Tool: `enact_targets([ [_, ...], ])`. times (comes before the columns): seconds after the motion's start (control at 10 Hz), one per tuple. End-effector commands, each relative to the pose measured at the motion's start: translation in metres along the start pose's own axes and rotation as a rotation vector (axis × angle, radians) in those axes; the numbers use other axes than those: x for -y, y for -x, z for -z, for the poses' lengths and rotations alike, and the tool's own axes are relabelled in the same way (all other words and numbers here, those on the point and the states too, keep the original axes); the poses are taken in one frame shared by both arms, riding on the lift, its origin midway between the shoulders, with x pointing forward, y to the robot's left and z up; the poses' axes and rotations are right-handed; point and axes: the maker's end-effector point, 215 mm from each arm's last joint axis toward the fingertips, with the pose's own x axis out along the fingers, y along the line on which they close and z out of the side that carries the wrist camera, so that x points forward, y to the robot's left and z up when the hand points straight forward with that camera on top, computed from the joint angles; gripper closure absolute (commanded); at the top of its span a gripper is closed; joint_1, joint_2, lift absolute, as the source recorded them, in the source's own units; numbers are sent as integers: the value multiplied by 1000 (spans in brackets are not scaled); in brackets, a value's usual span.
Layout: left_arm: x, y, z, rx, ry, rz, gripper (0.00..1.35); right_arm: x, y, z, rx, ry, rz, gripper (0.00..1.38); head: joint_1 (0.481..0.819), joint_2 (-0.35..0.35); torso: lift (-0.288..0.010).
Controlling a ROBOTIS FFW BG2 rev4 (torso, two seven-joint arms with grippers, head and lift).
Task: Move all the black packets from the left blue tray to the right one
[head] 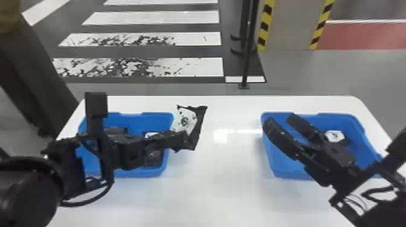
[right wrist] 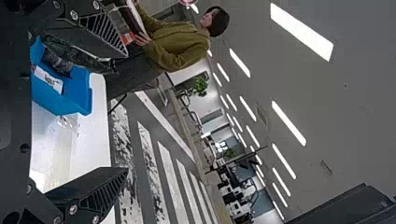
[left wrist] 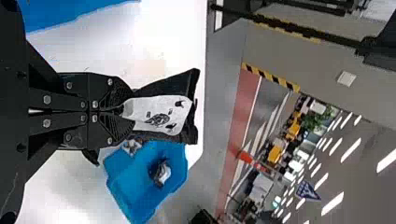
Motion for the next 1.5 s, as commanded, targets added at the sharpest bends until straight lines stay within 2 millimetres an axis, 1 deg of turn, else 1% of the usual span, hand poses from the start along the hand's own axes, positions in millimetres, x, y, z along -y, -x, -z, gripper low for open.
enact_targets([
  [0.0, 34, -16, -1, -5, -14, 88, 1213, -7, -8, 1, -6, -17, -27, 159, 695, 5, -140],
  [0.2, 78, -33, -3, -11, -30, 198, 1213, -24, -23, 8, -21, -42, -78, 159, 695, -29, -140],
  [0.3, 93, -38, -5, -10, -40, 235, 1213, -24, -30, 14, -28, -64, -92, 159, 695, -45, -140],
  [0.5, 117, -44, -1, -22, -43, 293, 1213, -21, -41, 12, -33, -50, -103, 159, 695, -68, -140],
  [0.6, 121, -46, -1, -25, -47, 302, 1213, -23, -44, 8, -30, -39, -110, 179, 695, -76, -140],
  [0.7, 121, -46, 0, -27, -42, 302, 1213, -24, -47, 9, -40, -39, -121, 579, 695, -85, -140],
  [0.8, 122, -46, 0, -26, -44, 304, 1213, -25, -48, 12, -46, -41, -123, 1171, 695, -87, -140],
  [0.9, 119, -45, -4, -16, -47, 297, 1213, -30, -49, 15, -49, -51, -137, 1273, 695, -84, -140],
  [1.1, 115, -45, -6, -11, -45, 290, 1213, -48, -51, 23, -49, -110, -184, 1273, 695, -72, -140],
  [1.2, 116, -44, -7, -5, -47, 291, 1213, -51, -50, 26, -53, -117, -192, 1273, 695, -60, -140],
  [1.3, 116, -44, -8, -3, -45, 290, 1210, -53, -51, 25, -47, -126, -197, 1274, 695, -50, -140],
  [1.4, 116, -44, -7, -2, -36, 288, 1090, -54, -51, 24, -43, -134, -201, 1273, 695, -45, -140],
])
